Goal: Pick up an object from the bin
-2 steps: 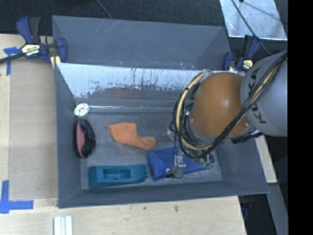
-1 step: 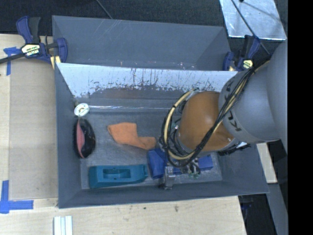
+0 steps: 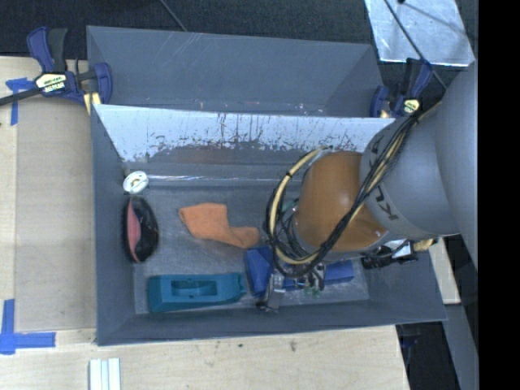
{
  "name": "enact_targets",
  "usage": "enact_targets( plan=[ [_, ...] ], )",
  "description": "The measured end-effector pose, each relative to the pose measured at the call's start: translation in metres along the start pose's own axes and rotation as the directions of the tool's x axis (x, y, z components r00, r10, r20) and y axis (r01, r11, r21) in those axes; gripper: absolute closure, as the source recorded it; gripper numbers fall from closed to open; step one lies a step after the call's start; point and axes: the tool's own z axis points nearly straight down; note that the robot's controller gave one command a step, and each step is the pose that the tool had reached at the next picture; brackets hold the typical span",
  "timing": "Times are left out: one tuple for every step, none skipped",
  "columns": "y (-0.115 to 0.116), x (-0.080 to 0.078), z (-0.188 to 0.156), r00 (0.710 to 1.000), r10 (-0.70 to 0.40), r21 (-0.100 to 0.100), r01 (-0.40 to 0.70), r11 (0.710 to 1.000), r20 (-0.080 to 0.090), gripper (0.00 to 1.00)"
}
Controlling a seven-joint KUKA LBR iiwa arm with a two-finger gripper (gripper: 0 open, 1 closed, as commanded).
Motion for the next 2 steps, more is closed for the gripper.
enact_targets(
  plan=[
    [-0.004, -0.005, 0.0035, 0.988, -0.155, 0.0, 0.155, 0.988, 0.003, 0.0],
    [-0.0002, -0.0014, -0.0008, 1.0, -0.001, 0.0, 0.001, 1.0, 0.003, 1.0]
  ],
)
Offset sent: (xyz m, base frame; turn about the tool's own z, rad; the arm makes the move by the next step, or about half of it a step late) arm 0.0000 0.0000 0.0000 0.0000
